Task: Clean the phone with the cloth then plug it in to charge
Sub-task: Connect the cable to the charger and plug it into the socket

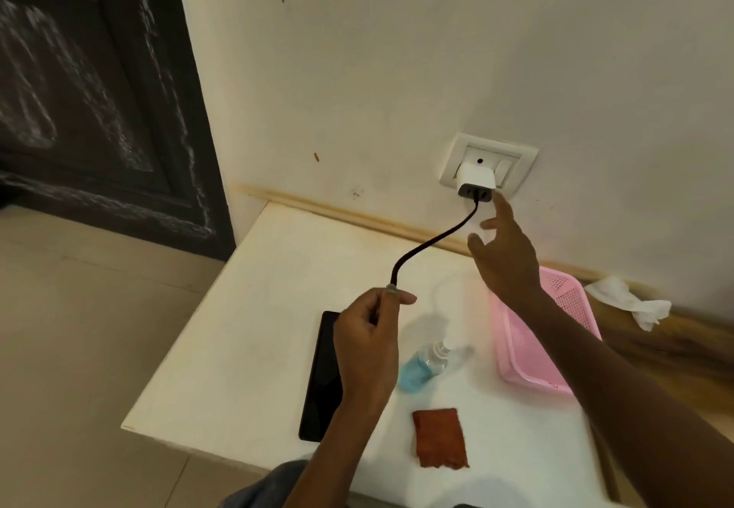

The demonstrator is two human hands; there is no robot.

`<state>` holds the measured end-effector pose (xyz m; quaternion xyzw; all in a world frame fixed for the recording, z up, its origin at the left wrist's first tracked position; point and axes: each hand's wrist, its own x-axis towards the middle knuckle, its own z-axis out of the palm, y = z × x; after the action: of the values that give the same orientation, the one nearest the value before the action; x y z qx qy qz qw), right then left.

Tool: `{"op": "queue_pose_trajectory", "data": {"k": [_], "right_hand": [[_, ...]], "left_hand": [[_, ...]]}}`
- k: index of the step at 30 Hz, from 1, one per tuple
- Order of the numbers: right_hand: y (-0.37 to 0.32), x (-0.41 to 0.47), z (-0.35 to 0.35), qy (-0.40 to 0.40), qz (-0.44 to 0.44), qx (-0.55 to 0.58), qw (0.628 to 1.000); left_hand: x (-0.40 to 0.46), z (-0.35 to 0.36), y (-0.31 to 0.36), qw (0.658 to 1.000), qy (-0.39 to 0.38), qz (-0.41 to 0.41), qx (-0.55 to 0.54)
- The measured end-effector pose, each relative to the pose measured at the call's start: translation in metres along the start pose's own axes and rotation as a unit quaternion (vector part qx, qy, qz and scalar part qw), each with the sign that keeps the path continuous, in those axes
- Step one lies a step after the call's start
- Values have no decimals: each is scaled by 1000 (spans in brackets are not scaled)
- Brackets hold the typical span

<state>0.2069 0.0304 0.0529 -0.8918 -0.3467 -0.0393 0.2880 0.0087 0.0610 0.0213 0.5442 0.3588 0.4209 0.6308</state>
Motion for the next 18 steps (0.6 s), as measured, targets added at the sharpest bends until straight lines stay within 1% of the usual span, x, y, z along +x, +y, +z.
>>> {"op": "queue_pose_trajectory", "data": {"k": [3, 5, 6, 8, 10, 12, 15, 18], "right_hand": [[-13, -13, -13, -60, 7, 40, 997], [-25, -24, -20, -91, 41, 114, 988], [-31, -28, -23, -99, 70, 164, 979], [-44, -31, -26, -119, 133, 266, 947], [-51, -30, -27, -140, 181, 318, 920], [-54, -25, -24, -152, 197, 313, 917], [-51, -15, -17, -143, 191, 252, 938], [-45, 2, -13, -105, 180, 193, 959]], "left_hand": [[-16, -10, 13, 997, -64, -42, 22], [-24, -18, 22, 991, -101, -71, 42], [-28, -20, 27, 988, -118, -84, 51], [-34, -23, 34, 981, -151, -106, 67], [-43, -23, 42, 973, -188, -116, 74], [-52, -22, 47, 966, -215, -123, 69], [-62, -21, 47, 958, -241, -146, 56], [-67, -20, 45, 954, -244, -173, 36]]}}
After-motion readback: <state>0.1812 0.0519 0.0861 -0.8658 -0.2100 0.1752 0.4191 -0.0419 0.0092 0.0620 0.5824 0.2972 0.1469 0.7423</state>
